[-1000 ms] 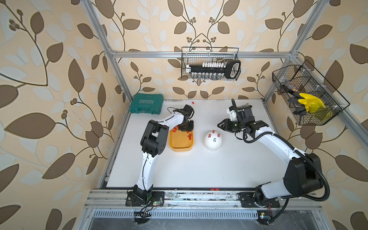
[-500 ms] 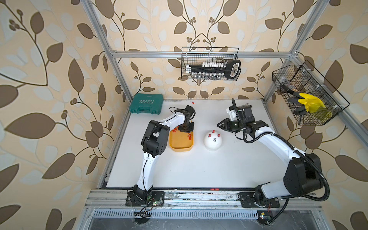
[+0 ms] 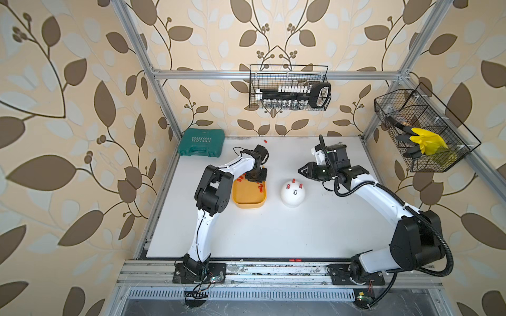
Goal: Cover the protruding screws with screw protection sleeves
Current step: Pick up the screw protection sleeve from the storage box.
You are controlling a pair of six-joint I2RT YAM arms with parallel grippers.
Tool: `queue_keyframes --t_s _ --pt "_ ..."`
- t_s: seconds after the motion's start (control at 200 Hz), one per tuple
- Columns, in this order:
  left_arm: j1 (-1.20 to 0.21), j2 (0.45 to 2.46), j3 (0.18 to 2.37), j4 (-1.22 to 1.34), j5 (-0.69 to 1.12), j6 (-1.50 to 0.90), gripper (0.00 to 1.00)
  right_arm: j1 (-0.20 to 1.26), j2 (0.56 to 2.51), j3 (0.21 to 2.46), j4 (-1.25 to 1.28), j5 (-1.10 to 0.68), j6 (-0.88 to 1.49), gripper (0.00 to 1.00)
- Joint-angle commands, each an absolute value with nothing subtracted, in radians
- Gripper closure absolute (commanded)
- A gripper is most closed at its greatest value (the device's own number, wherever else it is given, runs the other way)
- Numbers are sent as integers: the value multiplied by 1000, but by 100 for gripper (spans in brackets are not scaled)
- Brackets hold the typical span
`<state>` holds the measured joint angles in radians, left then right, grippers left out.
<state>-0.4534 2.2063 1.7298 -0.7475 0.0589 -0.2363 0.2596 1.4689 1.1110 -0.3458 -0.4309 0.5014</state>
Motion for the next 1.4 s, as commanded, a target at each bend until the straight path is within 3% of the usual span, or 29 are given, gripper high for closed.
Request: queue_keyframes --t_s 0.0,0.32,0.425,0.71,1.045,1.395 --pt "-468 2172 1715 -775 41 -226 73 263 1462 1107 -334 -445 503 66" --pt "-468 2163 1696 -753 45 -215 79 264 1461 1099 -320 -457 510 66" --pt "-468 2172 1709 -751 38 -213 71 263 1455 1098 -324 -455 507 66" --pt "-468 2185 1712 -733 36 -203 71 262 1443 1091 -326 -454 504 66" --pt "-467 2187 1721 -721 38 -194 80 262 1431 1076 -320 -454 504 67" --pt "-468 2203 1742 -725 54 -190 75 263 1430 1075 -317 -461 503 67"
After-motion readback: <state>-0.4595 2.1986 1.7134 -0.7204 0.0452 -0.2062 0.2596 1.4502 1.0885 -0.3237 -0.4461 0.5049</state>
